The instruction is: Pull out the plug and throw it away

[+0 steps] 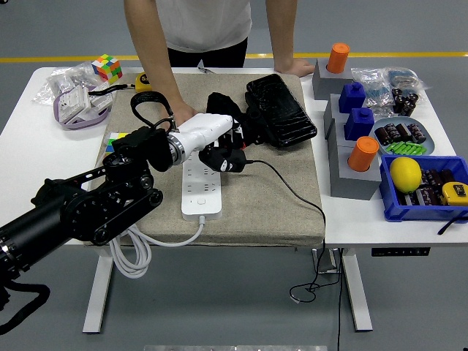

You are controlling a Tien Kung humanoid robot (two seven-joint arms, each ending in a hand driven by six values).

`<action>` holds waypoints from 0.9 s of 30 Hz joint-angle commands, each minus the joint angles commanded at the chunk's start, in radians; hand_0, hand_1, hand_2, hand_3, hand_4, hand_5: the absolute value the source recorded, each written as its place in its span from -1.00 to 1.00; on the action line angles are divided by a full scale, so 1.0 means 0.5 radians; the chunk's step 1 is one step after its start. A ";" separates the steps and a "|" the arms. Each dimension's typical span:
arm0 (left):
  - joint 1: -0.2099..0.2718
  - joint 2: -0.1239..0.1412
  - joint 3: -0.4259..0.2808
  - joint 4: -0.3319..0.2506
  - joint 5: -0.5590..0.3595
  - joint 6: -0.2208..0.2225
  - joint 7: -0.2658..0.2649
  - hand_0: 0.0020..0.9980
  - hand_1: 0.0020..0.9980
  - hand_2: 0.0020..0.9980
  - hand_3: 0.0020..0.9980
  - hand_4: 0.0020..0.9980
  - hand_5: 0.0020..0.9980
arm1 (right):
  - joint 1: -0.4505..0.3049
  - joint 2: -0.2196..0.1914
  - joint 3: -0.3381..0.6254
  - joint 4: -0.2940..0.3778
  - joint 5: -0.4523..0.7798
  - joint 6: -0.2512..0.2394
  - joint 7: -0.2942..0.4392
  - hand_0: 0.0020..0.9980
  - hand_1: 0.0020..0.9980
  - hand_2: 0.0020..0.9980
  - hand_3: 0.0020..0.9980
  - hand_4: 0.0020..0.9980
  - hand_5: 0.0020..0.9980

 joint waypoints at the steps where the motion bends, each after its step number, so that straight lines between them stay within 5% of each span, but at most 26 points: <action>1: -0.002 -0.003 0.016 -0.043 -0.027 0.011 -0.007 -0.35 -0.22 -0.16 -0.01 0.50 -1.00 | 0.001 -0.001 -0.002 -0.002 -0.001 0.000 -0.001 0.14 0.30 0.34 0.15 0.94 0.03; 6: -0.027 -0.052 0.127 -0.093 -0.093 0.051 -0.033 -0.35 -0.22 -0.16 -0.01 0.50 -1.00 | 0.005 -0.003 -0.026 0.003 0.009 -0.002 0.003 0.14 0.30 0.34 0.15 0.94 0.03; 16: -0.050 -0.179 0.306 0.099 -0.154 0.149 -0.079 -0.31 -0.19 -0.14 0.04 0.49 -1.00 | 0.016 -0.015 -0.048 0.002 0.016 -0.003 0.001 0.14 0.30 0.34 0.15 0.94 0.03; 25: 0.019 -0.137 0.213 -0.006 -0.112 0.204 -0.085 -0.28 -0.15 -0.12 0.06 0.50 -1.00 | 0.006 -0.015 -0.053 -0.002 0.010 0.002 -0.001 0.14 0.30 0.34 0.15 0.94 0.03; 26: 0.034 -0.127 0.191 -0.023 -0.094 0.202 -0.077 0.16 0.27 0.11 0.21 0.75 -0.90 | 0.006 -0.015 -0.054 -0.001 0.010 0.001 0.000 0.14 0.30 0.34 0.15 0.94 0.03; 27: 0.069 -0.104 0.147 -0.057 -0.059 0.199 -0.065 0.16 0.27 0.11 0.21 0.75 -0.90 | 0.005 -0.015 -0.057 0.001 0.012 0.001 0.001 0.14 0.30 0.34 0.15 0.94 0.03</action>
